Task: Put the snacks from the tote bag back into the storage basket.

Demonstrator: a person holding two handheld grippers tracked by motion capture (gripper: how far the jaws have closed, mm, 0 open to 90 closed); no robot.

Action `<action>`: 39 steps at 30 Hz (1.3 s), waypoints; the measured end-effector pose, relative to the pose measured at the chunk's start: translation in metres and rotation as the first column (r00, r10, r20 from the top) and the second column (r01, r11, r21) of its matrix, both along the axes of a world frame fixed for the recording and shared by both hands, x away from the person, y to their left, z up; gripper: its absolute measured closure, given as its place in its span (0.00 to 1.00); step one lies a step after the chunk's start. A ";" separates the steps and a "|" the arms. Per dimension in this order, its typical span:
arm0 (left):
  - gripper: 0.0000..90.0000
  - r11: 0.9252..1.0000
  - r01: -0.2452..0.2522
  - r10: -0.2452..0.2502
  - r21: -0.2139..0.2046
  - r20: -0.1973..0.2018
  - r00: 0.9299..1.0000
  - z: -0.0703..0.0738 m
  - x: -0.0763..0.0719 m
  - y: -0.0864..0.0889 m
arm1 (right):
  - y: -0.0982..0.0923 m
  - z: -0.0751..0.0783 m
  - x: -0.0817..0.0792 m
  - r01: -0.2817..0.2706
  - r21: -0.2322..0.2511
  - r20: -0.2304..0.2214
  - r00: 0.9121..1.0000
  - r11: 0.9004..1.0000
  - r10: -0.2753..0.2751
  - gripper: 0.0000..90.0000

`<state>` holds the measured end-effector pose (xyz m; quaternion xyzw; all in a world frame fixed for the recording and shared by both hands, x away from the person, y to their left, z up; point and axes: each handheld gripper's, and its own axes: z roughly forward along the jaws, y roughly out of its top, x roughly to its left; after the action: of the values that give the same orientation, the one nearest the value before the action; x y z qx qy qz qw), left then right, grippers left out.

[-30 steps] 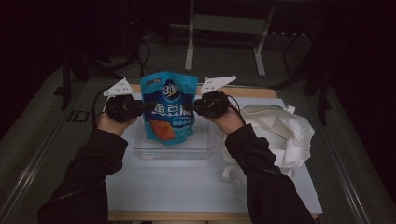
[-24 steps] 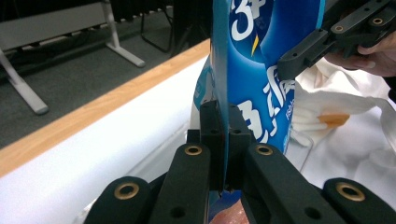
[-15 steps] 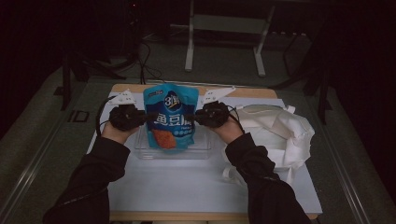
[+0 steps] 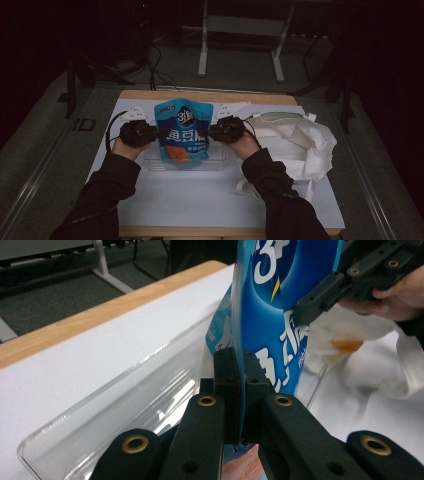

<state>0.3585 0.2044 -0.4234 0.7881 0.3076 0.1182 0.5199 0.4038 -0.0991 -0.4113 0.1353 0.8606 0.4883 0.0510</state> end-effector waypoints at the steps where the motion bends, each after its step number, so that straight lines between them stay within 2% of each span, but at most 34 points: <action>1: 1.00 1.000 0.007 -0.007 -0.010 0.000 1.000 -0.001 -0.001 0.002 | -0.001 -0.001 -0.001 -0.002 0.011 -0.002 1.000 1.000 0.002 0.99; 3: 1.00 1.000 0.013 -0.013 -0.010 0.009 1.000 -0.002 -0.004 0.002 | -0.002 -0.003 -0.002 -0.008 0.020 0.002 1.000 1.000 0.008 0.99; 9: 0.99 0.999 0.028 -0.028 -0.021 0.004 1.000 -0.004 -0.008 0.002 | -0.002 -0.003 -0.009 -0.016 0.009 0.021 1.000 1.000 0.016 0.98; 14: 0.98 1.000 0.023 -0.023 -0.004 0.018 1.000 -0.003 -0.008 0.000 | -0.004 -0.004 -0.009 -0.005 0.002 0.024 1.000 1.000 0.005 0.98; 18: 0.94 1.000 0.012 -0.012 0.012 0.023 1.000 -0.002 -0.009 -0.001 | -0.005 -0.002 -0.007 0.005 -0.004 0.011 1.000 1.000 -0.005 0.90; 19: 0.90 1.000 0.012 -0.012 0.012 0.023 1.000 -0.002 -0.009 -0.001 | -0.005 -0.002 -0.007 0.005 -0.004 0.011 1.000 1.000 -0.005 0.90; 20: 0.84 1.000 0.001 -0.002 0.023 0.013 1.000 -0.003 -0.009 -0.001 | -0.006 -0.002 -0.006 0.010 0.004 0.002 1.000 1.000 -0.010 0.82; 22: 0.81 1.000 0.000 0.000 0.025 0.006 1.000 -0.003 -0.009 -0.001 | -0.006 -0.001 -0.006 0.013 0.005 0.001 1.000 1.000 -0.013 0.78; 23: 0.76 1.000 -0.013 0.012 0.022 0.010 1.000 -0.004 -0.010 0.000 | -0.006 -0.001 -0.006 0.020 0.002 0.006 1.000 1.000 -0.020 0.75; 24: 0.65 1.000 -0.016 0.016 0.021 0.013 1.000 -0.003 -0.010 0.000 | -0.007 0.000 -0.005 0.025 0.007 0.002 1.000 1.000 -0.025 0.66; 26: 0.57 1.000 -0.026 0.026 0.008 0.022 0.999 -0.001 -0.012 0.001 | -0.009 0.001 -0.005 0.042 0.015 0.003 0.999 0.999 -0.042 0.56; 27: 0.48 0.999 -0.041 0.041 0.009 0.022 0.999 0.000 -0.012 0.001 | -0.010 0.002 -0.005 0.047 0.016 0.001 0.999 0.999 -0.047 0.52; 29: 0.32 0.998 -0.067 0.066 0.010 0.032 0.997 0.001 -0.013 0.002 | -0.012 0.004 -0.006 0.070 0.010 0.031 0.997 0.998 -0.070 0.40; 30: 0.18 0.996 -0.085 0.085 0.010 0.032 0.996 0.001 -0.014 0.002 | -0.014 0.005 -0.006 0.078 0.016 0.034 0.996 0.997 -0.078 0.35; 31: 0.13 0.997 -0.080 0.080 0.004 0.016 0.997 0.001 -0.013 0.004 | -0.015 0.006 -0.006 0.077 0.027 0.029 0.997 0.997 -0.077 0.32; 32: 0.10 0.996 -0.084 0.084 0.007 0.012 0.996 0.001 -0.013 0.005 | -0.018 0.007 -0.006 0.083 0.037 0.025 0.996 0.996 -0.084 0.26; 34: 0.01 0.998 -0.058 0.058 -0.002 0.000 0.998 0.000 -0.014 0.006 | -0.022 0.008 -0.006 0.082 0.053 0.021 0.996 0.995 -0.083 0.15; 37: 0.01 0.997 -0.072 0.071 -0.031 -0.005 0.997 -0.001 -0.018 0.007 | -0.029 0.009 -0.006 0.077 0.080 0.003 0.997 0.994 -0.078 0.14; 39: 0.01 0.997 -0.080 0.080 -0.023 -0.010 0.997 -0.002 -0.021 0.007 | -0.033 0.010 -0.007 0.098 0.080 -0.001 0.995 0.992 -0.098 0.14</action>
<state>0.3380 0.2113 -0.4252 0.7696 0.3427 0.1316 0.5224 0.3967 -0.1323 -0.4011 0.1787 0.8327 0.5193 0.0705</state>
